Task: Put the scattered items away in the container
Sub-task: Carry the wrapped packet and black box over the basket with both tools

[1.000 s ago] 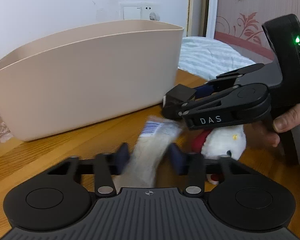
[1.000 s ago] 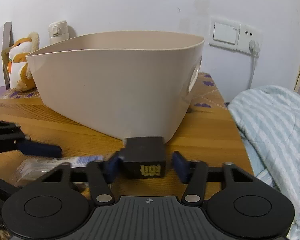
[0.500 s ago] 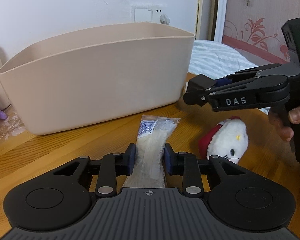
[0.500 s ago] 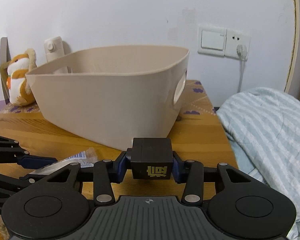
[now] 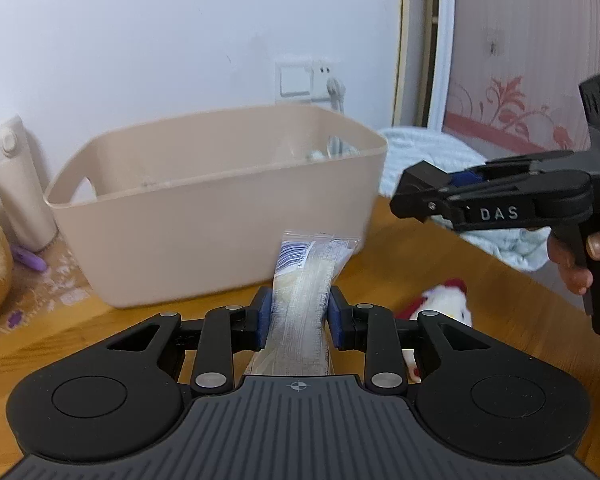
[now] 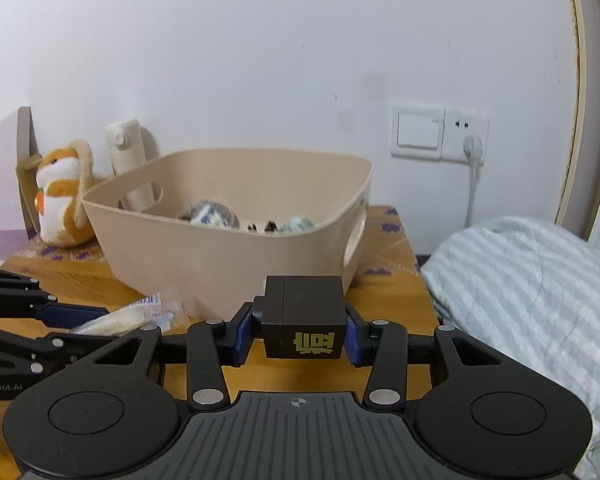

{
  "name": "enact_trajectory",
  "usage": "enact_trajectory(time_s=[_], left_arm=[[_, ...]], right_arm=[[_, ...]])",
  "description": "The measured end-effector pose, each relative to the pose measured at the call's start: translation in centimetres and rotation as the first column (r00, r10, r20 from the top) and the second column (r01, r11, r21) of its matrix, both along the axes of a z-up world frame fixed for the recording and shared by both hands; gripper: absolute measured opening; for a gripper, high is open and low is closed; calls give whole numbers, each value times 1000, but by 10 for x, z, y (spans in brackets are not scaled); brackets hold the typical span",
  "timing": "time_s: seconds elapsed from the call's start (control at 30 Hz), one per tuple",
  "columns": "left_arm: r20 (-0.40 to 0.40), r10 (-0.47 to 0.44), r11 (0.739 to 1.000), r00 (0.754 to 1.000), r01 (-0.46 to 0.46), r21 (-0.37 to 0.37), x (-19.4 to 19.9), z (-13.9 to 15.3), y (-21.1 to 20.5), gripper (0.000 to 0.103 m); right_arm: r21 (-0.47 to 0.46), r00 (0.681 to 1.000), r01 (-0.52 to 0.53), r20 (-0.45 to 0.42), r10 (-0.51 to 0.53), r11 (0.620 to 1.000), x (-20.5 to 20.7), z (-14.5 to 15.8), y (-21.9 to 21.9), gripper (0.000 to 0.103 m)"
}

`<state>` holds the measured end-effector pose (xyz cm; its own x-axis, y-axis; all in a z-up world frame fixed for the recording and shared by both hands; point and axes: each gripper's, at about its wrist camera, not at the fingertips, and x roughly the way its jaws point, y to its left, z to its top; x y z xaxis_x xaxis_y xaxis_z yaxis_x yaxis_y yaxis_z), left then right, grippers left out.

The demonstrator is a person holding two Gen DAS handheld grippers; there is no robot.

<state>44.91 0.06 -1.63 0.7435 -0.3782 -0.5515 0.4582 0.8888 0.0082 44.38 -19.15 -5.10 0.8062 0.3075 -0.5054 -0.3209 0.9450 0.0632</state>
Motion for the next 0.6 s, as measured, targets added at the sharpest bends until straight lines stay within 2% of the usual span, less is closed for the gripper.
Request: enact_trajectory(time_s=[0.3, 0.6], left_arm=[[70, 45, 997, 997, -41, -60, -3, 36, 16, 29], [130, 66, 997, 989, -60, -54, 1, 60, 18, 29]], right_arm=[[17, 997, -17, 76, 15, 1000, -10, 28, 7, 41], [19, 992, -6, 130, 3, 1000, -8, 60, 19, 41]])
